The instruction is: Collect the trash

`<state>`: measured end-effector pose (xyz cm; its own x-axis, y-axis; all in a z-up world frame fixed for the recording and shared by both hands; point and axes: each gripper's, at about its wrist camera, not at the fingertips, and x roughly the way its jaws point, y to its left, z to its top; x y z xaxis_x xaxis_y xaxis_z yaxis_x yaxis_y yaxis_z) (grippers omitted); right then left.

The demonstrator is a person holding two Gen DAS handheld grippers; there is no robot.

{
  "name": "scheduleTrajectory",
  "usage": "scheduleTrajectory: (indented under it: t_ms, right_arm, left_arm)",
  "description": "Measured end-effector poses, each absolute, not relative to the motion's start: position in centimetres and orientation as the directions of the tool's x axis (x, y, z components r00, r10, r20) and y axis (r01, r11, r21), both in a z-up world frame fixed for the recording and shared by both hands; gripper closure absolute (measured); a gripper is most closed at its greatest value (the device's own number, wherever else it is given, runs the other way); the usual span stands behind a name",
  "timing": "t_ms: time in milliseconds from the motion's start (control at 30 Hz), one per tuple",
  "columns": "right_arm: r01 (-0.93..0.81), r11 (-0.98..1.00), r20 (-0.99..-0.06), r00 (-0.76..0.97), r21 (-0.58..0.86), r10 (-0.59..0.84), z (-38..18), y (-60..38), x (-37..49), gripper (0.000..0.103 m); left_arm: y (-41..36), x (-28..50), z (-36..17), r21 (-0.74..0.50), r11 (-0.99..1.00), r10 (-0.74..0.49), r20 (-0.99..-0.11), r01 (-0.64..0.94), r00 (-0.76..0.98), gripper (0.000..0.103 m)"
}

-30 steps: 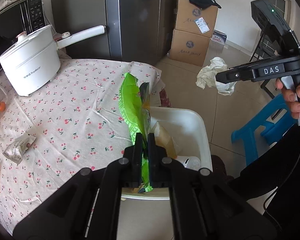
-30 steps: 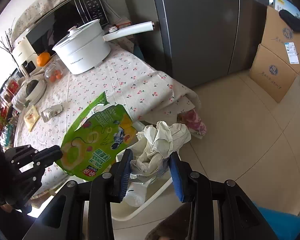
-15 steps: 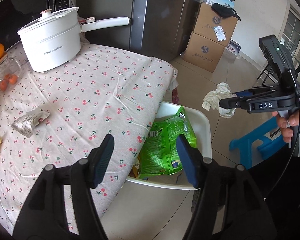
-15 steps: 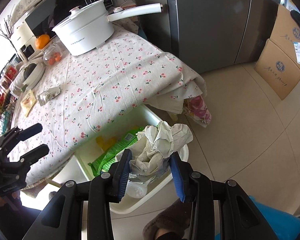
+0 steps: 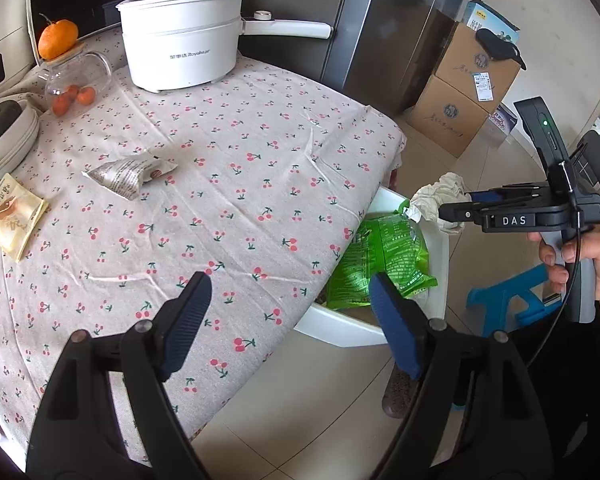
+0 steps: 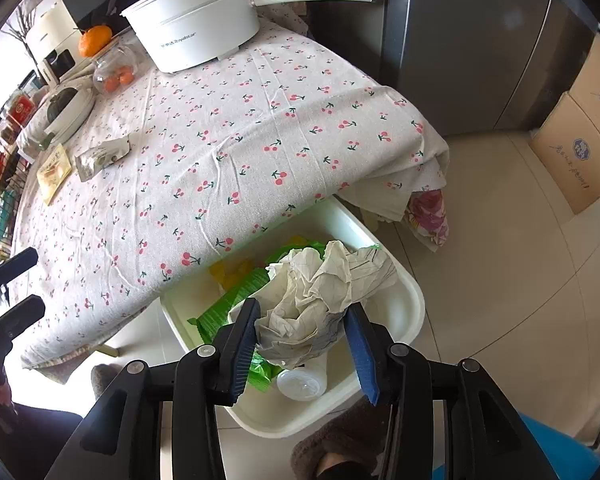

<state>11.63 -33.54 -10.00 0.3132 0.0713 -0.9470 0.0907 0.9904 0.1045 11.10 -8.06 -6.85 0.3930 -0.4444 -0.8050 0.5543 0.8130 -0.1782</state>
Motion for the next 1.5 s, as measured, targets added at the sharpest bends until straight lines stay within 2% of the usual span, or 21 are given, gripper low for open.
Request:
scheduleTrajectory:
  t_ms: [100, 167, 567, 1033, 1333, 1500]
  right_arm:
    - [0.102, 0.990, -0.948, 0.311, 0.101, 0.065, -9.9, -32.9, 12.3, 0.037]
    - [0.103, 0.989, -0.945, 0.320, 0.107, 0.069, -9.7, -32.5, 12.6, 0.034]
    - [0.046, 0.994, -0.940, 0.334, 0.094, 0.074, -8.9, -28.1, 14.0, 0.029]
    - [-0.087, 0.994, -0.933, 0.347, 0.069, 0.095, -8.4, -19.5, 17.0, 0.022]
    - [-0.157, 0.987, -0.953, 0.291, 0.032, 0.078, -10.8, -14.3, 22.5, 0.021]
    - [-0.179, 0.981, -0.949, 0.290, 0.076, 0.126, -11.6, -11.6, 26.4, 0.021]
  left_arm:
    - [-6.7, 11.2, -6.7, -0.170, 0.828, -0.430, -0.805, 0.535, 0.408, 0.020]
    - [-5.8, 11.2, -6.6, -0.163, 0.840, -0.416, -0.807, 0.518, 0.420, 0.019]
    - [0.8, 11.7, -6.5, -0.154, 0.907, -0.344, -0.808, 0.392, 0.479, 0.013]
    - [10.7, 12.9, -7.6, -0.166, 0.975, -0.218, -0.828, 0.145, 0.517, 0.007]
    - [16.7, 17.3, -9.3, -0.111, 0.994, -0.096, -0.880, -0.004, 0.465, 0.007]
    - [18.8, 21.6, -10.2, -0.193, 0.978, -0.132, -0.871, -0.082, 0.473, 0.007]
